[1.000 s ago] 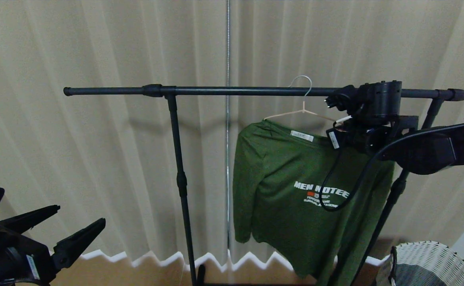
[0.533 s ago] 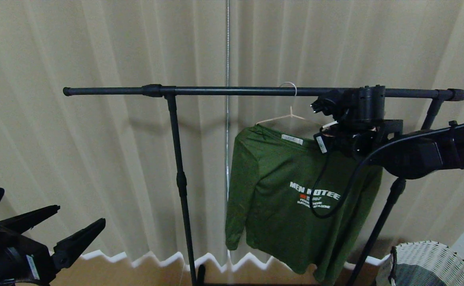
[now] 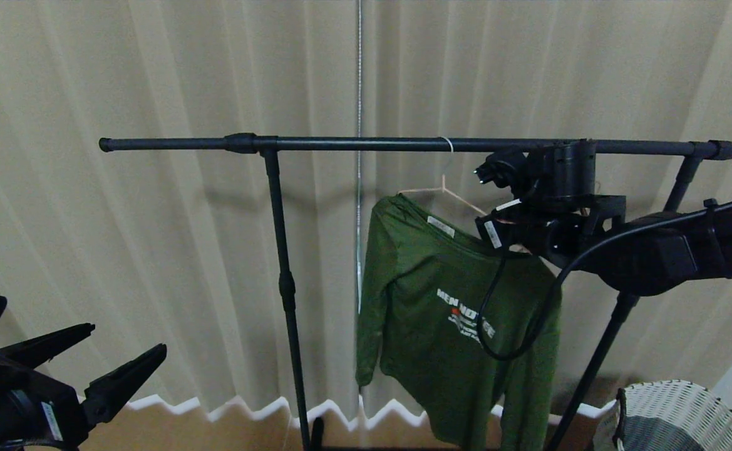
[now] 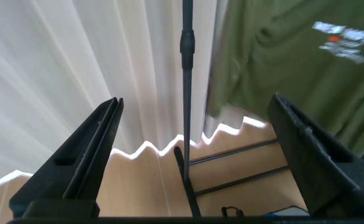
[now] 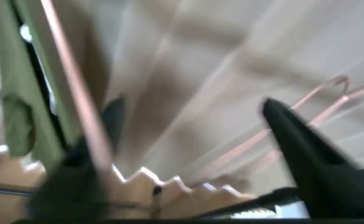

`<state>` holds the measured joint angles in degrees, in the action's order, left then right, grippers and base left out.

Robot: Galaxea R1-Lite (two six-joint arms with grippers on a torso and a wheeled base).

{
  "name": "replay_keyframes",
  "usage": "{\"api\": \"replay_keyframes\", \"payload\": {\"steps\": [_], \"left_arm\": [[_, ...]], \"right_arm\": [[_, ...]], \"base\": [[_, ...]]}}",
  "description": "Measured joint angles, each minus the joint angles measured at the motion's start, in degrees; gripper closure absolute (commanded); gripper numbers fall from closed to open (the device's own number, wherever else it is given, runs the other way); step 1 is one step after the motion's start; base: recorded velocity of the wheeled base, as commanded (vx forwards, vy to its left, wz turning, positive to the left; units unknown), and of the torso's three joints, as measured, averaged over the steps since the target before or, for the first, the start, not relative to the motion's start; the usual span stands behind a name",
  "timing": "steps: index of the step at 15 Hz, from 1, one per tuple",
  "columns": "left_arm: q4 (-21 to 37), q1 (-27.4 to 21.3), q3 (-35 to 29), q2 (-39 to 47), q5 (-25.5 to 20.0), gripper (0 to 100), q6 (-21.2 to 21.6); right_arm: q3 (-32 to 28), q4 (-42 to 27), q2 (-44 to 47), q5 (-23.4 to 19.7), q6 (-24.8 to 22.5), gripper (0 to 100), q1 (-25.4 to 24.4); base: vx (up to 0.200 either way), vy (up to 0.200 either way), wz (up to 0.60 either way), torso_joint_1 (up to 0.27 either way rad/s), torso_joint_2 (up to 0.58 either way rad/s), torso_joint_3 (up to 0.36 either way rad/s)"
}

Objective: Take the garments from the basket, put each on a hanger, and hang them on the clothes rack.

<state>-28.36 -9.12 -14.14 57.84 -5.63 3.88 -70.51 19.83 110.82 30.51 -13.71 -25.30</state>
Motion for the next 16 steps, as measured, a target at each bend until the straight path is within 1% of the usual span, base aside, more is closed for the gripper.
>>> {"api": "replay_keyframes", "payload": {"steps": [2,5,7,8,11,14,16], "left_arm": [[0.0,0.06,0.0,0.0,0.0,0,-0.02],[0.0,0.11,-0.07,0.01,0.02,0,-0.05],[0.0,0.13,-0.07,0.04,0.02,0,-0.02],[0.0,0.15,-0.1,0.06,0.0,0,-0.02],[0.0,0.5,-0.1,0.1,0.02,0,-0.07],[0.0,1.24,-0.1,0.17,0.02,0,0.0],[-0.05,1.62,-0.02,0.21,0.06,0,0.06]], "right_arm": [[2.05,2.74,-0.68,-1.12,0.09,0,-0.5],[6.13,11.01,-1.6,-6.02,0.09,0,-0.89],[10.87,19.99,-2.61,-9.08,0.01,0,-0.89],[13.3,23.3,-3.3,-10.29,0.01,0,-0.8],[18.66,27.51,-6.39,-12.26,0.63,0,-0.63],[22.69,28.33,-9.92,-13.41,1.89,0,-0.56],[26.92,28.7,-13.64,-14.26,4.17,0,-0.59]], "base": [[0.0,0.0,0.0,0.0,0.0,0.0],[0.0,0.0,0.0,0.0,0.0,0.0],[0.0,0.0,0.0,0.0,0.0,0.0],[0.0,0.0,0.0,0.0,0.0,0.0],[0.0,0.0,0.0,0.0,0.0,0.0],[0.0,0.0,0.0,0.0,0.0,0.0],[0.0,0.0,0.0,0.0,0.0,0.0]]}}
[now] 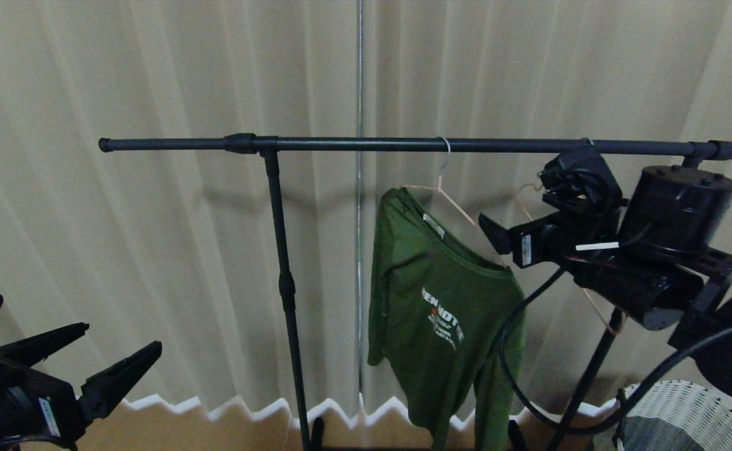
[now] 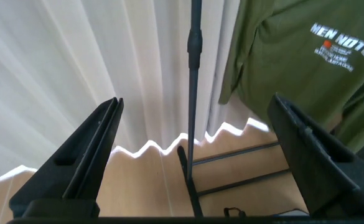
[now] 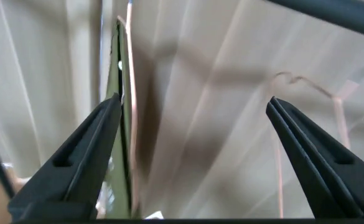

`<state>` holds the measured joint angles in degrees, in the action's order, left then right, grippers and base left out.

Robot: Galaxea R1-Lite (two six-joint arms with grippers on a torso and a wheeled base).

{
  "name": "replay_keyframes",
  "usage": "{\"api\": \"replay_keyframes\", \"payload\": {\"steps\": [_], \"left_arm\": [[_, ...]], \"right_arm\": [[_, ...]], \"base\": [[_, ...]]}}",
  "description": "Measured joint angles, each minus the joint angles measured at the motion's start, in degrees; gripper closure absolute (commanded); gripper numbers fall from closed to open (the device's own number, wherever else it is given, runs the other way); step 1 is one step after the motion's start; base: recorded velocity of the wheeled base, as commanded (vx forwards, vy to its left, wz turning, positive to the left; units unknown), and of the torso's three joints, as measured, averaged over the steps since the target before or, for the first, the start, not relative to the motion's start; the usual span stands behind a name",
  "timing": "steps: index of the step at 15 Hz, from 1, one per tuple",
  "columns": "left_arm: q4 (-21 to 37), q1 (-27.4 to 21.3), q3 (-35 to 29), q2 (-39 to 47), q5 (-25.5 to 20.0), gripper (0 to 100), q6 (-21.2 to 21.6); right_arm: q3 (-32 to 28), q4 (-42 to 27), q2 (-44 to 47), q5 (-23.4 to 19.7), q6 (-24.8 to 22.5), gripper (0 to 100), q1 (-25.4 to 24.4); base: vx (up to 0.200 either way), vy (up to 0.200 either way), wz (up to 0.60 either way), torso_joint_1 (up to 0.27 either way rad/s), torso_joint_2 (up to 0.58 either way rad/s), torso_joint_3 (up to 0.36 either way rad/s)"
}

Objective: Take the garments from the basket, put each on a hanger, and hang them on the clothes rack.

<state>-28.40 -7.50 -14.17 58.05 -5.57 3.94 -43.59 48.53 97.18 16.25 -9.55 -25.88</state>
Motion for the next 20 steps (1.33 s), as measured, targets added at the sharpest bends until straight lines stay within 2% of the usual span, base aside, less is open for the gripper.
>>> {"api": "replay_keyframes", "payload": {"steps": [4,7,9,12,15,17,20], "left_arm": [[0.09,2.02,1.38,-0.91,0.11,0,0.02],[0.18,3.17,2.79,-2.82,0.18,0,-0.11],[0.2,3.29,3.04,-3.73,0.21,0,-0.15],[0.2,3.82,2.82,-4.47,0.21,0,-0.13],[0.16,4.66,2.29,-4.67,0.22,0,-0.09],[0.13,4.75,2.21,-4.86,0.22,0,0.05],[0.16,4.75,2.32,-4.89,0.21,0,1.48]], "right_arm": [[8.24,-1.13,-9.18,-0.18,1.17,0,3.72],[14.63,-7.2,-17.23,-0.29,1.23,0,8.17],[18.02,-9.47,-21.61,-0.33,1.34,0,9.33],[22.85,-7.14,-25.55,-1.17,1.65,0,9.76],[24.36,-0.91,-26.76,-1.54,1.48,0,9.81],[26.08,0.76,-27.06,-3.01,1.45,0,9.84],[30.87,1.67,-27.34,-5.14,-1.04,0,9.95]], "base": [[0.0,0.0,0.0,0.0,0.0,0.0],[0.0,0.0,0.0,0.0,0.0,0.0],[0.0,0.0,0.0,0.0,0.0,0.0],[0.0,0.0,0.0,0.0,0.0,0.0],[0.0,0.0,0.0,0.0,0.0,0.0],[0.0,0.0,0.0,0.0,0.0,0.0],[0.0,0.0,0.0,0.0,0.0,0.0]]}}
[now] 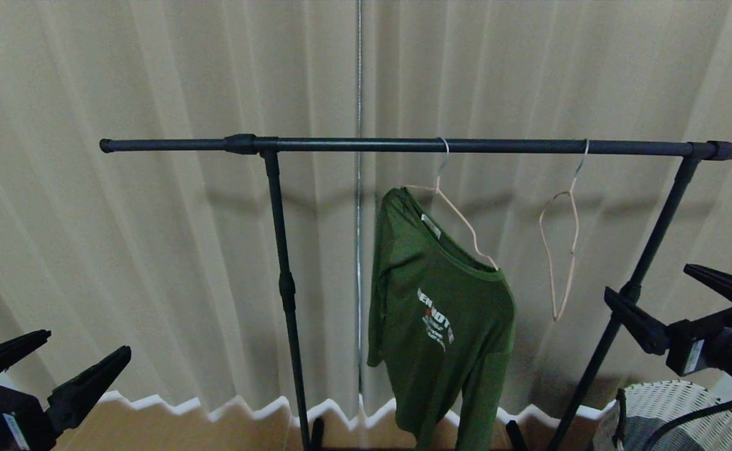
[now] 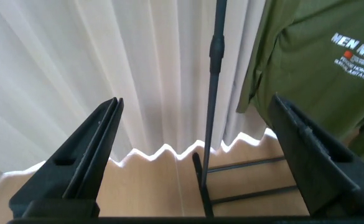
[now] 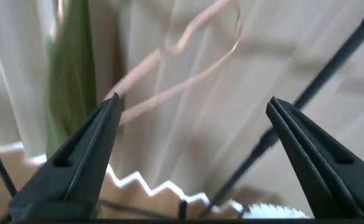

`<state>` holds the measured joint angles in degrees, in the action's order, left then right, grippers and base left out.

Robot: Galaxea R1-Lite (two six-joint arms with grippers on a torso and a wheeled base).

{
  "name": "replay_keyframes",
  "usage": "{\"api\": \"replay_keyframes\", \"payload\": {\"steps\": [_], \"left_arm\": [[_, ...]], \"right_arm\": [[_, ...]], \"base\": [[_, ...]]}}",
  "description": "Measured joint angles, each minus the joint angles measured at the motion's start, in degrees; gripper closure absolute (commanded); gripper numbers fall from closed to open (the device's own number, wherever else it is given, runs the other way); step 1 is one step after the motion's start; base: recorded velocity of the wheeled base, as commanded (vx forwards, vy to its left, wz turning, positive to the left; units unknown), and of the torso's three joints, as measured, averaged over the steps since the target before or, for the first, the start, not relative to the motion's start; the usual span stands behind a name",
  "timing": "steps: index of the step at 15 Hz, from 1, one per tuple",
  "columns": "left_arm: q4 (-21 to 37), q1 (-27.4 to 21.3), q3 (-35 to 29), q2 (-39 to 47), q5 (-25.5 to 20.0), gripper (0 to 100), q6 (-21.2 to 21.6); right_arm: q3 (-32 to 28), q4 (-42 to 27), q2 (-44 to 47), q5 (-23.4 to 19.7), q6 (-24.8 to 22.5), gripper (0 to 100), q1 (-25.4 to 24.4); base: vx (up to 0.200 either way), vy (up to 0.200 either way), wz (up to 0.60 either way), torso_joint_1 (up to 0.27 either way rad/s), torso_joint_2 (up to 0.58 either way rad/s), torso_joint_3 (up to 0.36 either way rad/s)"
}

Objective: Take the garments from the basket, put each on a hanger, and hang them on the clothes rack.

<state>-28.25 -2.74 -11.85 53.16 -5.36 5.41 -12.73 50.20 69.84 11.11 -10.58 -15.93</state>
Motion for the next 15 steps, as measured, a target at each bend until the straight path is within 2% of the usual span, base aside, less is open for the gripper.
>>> {"api": "replay_keyframes", "payload": {"steps": [4,9,15], "left_arm": [[0.02,0.0,0.17,0.17,-0.05,0,0.49],[-0.02,0.0,0.55,0.72,-0.18,0,0.39],[-0.05,0.02,0.67,0.8,-0.1,0,0.46]], "right_arm": [[5.24,-0.63,-0.05,2.02,-0.8,0,1.69],[6.64,-0.79,1.44,2.02,-0.85,0,4.74],[8.05,-0.69,2.12,2.02,-0.8,0,4.96]], "base": [[0.0,0.0,0.0,0.0,0.0,0.0],[0.0,0.0,0.0,0.0,0.0,0.0],[-0.2,0.0,0.0,0.001,0.0,0.002]]}}
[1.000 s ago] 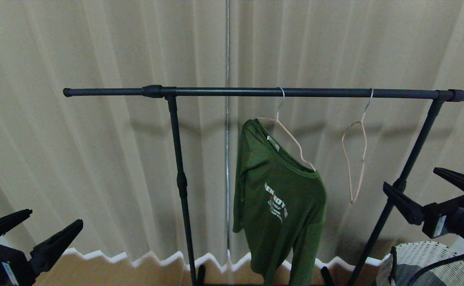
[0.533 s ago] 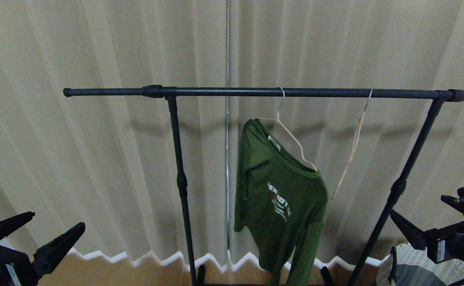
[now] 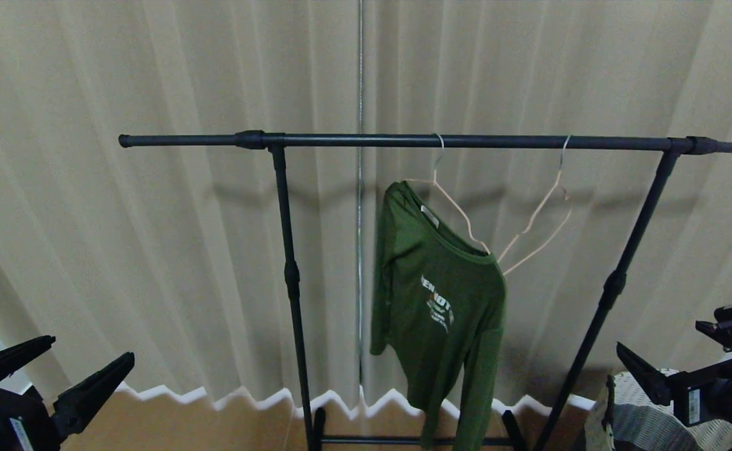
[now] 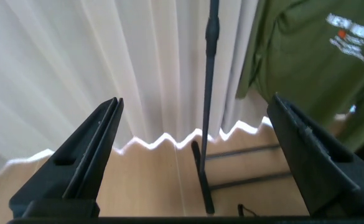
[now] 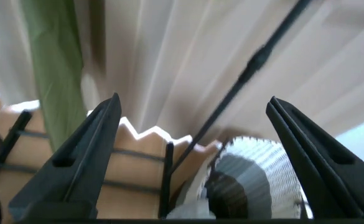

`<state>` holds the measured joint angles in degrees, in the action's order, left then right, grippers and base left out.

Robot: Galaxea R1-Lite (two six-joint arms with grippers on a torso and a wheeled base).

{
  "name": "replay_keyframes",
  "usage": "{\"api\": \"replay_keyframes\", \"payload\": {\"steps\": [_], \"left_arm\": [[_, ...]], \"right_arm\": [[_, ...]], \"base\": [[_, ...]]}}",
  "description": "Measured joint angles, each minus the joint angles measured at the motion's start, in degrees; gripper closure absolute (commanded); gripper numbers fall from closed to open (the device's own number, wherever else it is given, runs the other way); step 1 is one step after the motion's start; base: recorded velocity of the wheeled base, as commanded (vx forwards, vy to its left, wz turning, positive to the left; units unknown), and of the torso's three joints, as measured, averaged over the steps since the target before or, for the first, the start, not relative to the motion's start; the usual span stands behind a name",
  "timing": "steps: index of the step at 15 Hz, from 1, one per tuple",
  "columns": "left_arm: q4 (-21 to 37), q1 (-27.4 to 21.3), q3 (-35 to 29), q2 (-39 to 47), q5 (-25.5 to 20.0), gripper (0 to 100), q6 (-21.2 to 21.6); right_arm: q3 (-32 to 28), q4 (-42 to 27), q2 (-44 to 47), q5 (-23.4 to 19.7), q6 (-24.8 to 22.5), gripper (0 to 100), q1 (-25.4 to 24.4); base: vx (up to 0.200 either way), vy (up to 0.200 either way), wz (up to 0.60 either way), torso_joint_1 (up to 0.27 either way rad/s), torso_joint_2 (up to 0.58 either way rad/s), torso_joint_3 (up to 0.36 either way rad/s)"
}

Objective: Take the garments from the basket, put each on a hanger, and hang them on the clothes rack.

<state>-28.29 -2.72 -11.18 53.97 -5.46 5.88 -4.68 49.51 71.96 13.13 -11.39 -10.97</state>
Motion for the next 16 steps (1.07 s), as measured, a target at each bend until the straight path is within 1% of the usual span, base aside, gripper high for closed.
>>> {"api": "replay_keyframes", "payload": {"steps": [3,15,16], "left_arm": [[0.0,-0.02,-0.04,0.13,-0.01,0,0.0],[0.0,-0.04,0.29,0.39,-0.06,0,0.17],[0.02,-0.06,0.38,0.44,-0.06,0,0.17]], "right_arm": [[0.02,-0.02,0.26,-0.02,0.06,0,0.0],[0.2,-0.05,0.91,-0.11,0.04,0,-0.07],[0.2,-0.05,1.08,-0.11,0.04,0,-0.07]], "base": [[-0.2,0.0,0.0,-0.002,0.0,0.004],[0.0,0.0,0.0,0.0,0.0,0.0],[0.0,-0.2,0.0,0.012,0.0,0.007]]}}
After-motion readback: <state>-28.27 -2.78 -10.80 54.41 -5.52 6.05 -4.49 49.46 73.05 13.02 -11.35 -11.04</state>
